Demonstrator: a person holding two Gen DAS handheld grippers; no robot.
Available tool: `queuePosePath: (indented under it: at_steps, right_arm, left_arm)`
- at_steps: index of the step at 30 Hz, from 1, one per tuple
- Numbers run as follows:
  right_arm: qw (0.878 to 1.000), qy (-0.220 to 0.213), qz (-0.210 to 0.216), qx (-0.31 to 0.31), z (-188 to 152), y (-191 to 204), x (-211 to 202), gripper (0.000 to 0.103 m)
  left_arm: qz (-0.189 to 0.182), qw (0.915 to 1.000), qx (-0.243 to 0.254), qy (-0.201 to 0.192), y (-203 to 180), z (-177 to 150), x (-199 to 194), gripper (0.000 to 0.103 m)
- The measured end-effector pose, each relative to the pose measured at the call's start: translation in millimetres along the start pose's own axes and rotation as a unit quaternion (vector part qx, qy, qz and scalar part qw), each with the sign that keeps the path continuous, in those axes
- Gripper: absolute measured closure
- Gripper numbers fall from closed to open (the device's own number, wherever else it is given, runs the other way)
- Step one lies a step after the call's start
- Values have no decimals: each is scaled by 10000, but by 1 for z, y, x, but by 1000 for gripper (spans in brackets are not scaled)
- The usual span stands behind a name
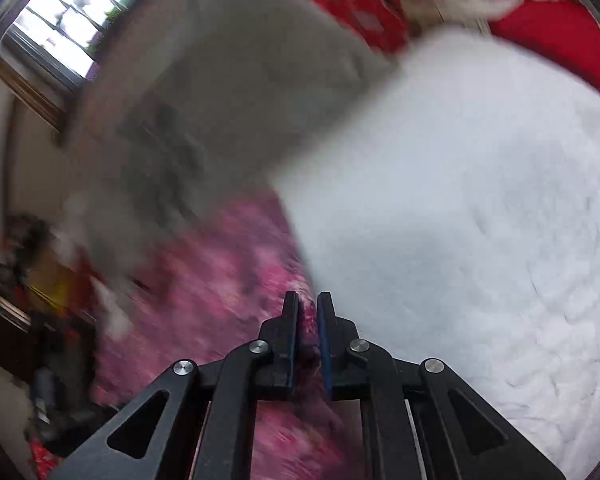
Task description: Fold small clothes
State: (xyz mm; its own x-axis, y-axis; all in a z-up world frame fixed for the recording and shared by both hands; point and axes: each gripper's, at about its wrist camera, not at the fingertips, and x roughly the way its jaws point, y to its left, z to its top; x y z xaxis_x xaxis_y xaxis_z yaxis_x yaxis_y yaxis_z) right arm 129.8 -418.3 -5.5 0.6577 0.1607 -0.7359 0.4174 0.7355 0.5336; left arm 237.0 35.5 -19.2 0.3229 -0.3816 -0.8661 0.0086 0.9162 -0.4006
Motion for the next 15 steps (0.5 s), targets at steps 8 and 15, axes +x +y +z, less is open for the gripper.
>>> queuePosePath:
  at_steps: [8, 15]
  right_arm:
    - [9937, -741, 620, -570, 1, 41, -41, 87]
    - [9934, -253, -30, -1115, -31, 76, 12, 72]
  left_arm:
    - [-323, 9974, -103, -637, 4, 6, -49, 90]
    - [192, 9992, 317, -169, -3, 2, -3, 84]
